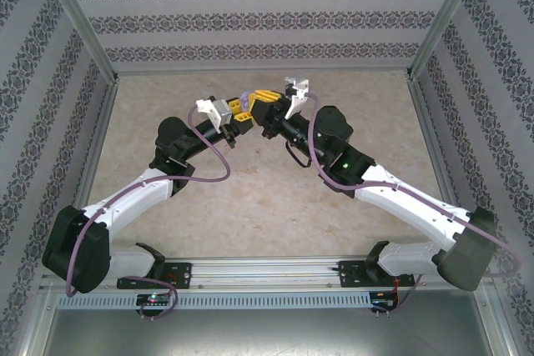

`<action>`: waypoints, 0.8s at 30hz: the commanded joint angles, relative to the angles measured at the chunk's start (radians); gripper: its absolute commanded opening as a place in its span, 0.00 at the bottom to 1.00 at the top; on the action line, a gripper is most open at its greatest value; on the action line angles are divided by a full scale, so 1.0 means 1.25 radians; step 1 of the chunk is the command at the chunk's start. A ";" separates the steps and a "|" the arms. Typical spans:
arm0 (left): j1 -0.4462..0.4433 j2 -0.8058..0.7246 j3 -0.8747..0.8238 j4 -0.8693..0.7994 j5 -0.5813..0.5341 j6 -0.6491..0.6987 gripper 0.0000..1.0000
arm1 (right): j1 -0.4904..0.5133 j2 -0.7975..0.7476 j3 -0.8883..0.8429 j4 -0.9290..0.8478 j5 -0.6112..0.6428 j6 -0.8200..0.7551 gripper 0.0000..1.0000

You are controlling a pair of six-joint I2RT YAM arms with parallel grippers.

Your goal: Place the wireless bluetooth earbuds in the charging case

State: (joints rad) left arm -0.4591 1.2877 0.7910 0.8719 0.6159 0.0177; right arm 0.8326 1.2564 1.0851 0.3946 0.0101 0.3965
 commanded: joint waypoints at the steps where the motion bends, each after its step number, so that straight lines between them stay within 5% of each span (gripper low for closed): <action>1: -0.012 -0.006 0.024 0.052 -0.007 -0.013 0.00 | -0.011 0.002 -0.010 0.043 0.001 0.021 0.18; 24: -0.012 -0.003 0.030 0.055 -0.003 -0.014 0.00 | -0.036 0.032 -0.015 0.037 -0.036 0.072 0.17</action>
State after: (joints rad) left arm -0.4591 1.2881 0.7918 0.8753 0.6163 0.0177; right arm 0.7872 1.2823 1.0664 0.4145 0.0017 0.4694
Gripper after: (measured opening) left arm 0.222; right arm 0.175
